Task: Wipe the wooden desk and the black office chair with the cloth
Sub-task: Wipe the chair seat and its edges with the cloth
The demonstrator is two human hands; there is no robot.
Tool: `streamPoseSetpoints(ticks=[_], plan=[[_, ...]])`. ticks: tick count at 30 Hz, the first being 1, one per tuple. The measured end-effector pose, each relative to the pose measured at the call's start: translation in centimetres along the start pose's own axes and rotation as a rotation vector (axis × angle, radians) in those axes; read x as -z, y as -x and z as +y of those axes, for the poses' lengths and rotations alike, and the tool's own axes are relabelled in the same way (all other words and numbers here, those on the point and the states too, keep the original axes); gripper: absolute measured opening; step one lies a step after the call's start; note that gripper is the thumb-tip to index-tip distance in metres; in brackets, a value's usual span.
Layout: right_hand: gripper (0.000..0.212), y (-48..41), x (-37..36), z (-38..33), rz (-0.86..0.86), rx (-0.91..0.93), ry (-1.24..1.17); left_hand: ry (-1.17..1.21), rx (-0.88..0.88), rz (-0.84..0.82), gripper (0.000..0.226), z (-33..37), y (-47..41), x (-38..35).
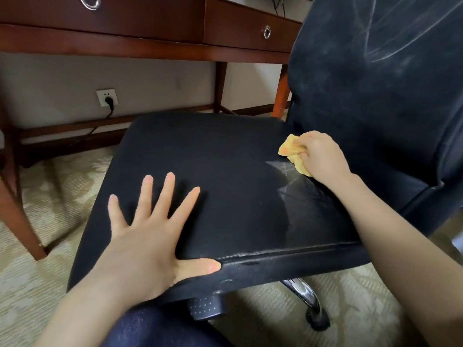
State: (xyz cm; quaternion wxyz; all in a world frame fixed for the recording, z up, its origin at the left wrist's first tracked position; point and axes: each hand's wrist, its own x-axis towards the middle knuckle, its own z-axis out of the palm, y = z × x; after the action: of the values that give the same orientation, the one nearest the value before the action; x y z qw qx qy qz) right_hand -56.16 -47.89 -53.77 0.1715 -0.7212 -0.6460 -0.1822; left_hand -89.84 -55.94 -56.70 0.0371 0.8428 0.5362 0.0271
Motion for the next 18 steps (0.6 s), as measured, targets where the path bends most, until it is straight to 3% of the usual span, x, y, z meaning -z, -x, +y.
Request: streamPoseSetpoints(ticks=[5, 9, 12, 18], plan=[[0.037, -2.7, -2.1, -1.9, -0.098, -0.086, -0.034, -0.031, -0.069, 0.245, 0.076, 2.2, 0.0, -1.7], [0.032, -3.0, -2.6, -2.6, -0.175, -0.146, -0.127, -0.082, -0.115, 0.405, 0.068, 3.3, -0.5, -2.8], [0.039, -2.4, -2.2, -2.5, -0.206, -0.071, -0.078, -0.086, -0.113, 0.426, 0.064, 2.8, -1.0, -2.7], [0.033, -0.2, -0.7, -3.6, -0.293, 0.056, -0.173, -0.171, -0.089, 0.479, 0.059, 0.3, -1.5, -2.8]])
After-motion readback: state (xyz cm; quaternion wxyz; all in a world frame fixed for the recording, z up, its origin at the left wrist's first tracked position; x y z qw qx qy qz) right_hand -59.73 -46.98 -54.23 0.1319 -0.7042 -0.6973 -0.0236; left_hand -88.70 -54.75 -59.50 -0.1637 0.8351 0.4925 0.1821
